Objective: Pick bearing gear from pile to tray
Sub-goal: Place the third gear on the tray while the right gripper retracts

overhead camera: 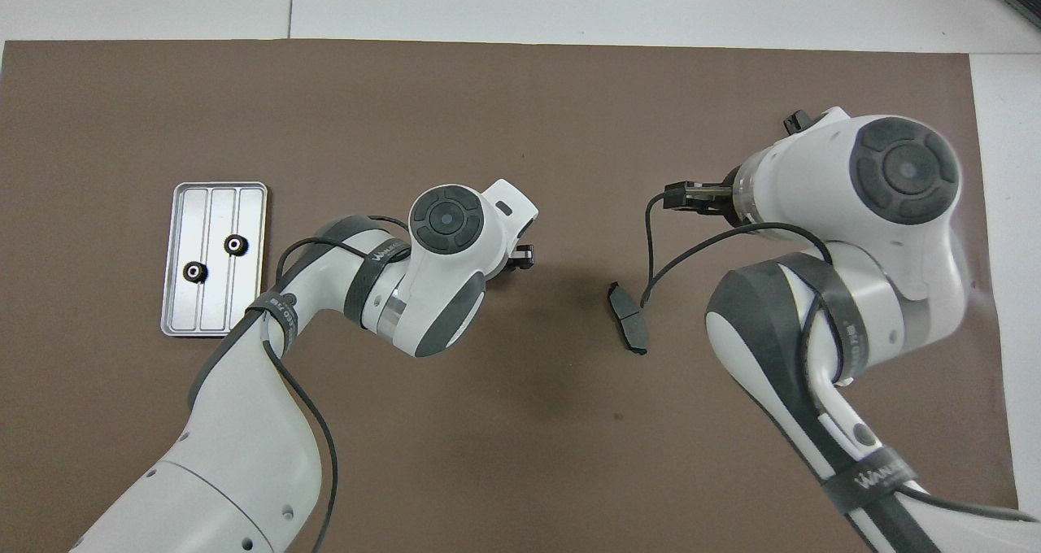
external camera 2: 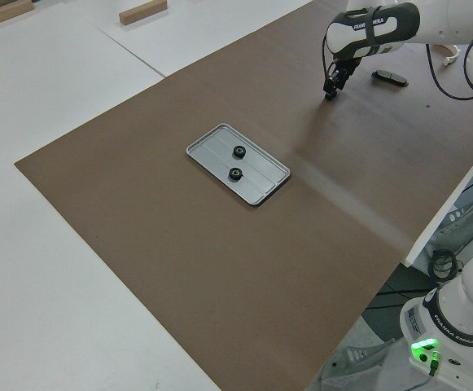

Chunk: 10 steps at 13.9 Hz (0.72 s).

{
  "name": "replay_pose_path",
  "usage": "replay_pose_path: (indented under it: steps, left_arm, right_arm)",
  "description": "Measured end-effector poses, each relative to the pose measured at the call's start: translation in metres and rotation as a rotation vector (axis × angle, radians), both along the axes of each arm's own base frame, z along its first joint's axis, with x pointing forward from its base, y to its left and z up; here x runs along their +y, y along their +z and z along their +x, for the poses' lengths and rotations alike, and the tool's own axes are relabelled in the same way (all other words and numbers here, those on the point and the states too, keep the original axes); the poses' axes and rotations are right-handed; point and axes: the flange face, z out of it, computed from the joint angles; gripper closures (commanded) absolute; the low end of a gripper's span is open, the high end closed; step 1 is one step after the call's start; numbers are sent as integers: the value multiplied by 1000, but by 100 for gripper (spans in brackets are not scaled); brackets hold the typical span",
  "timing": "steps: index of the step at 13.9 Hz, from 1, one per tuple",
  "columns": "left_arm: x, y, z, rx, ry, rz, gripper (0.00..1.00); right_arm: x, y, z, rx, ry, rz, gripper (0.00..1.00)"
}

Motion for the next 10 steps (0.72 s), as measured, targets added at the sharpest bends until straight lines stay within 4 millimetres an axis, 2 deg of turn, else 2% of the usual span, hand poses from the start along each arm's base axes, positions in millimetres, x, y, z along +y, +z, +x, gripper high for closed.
replay_pose_path:
  steps: [5,8,10]
  left_arm:
    - [3,1,-1,18,1,16,71]
    - [3,2,-1,21,1,18,81]
    - [1,3,-3,25,-4,20,87]
  right_arm:
    - [-82,96,-18,49,53,17,0]
    - [-115,131,-26,85,73,11,0]
    - [-126,145,-30,98,69,10,0]
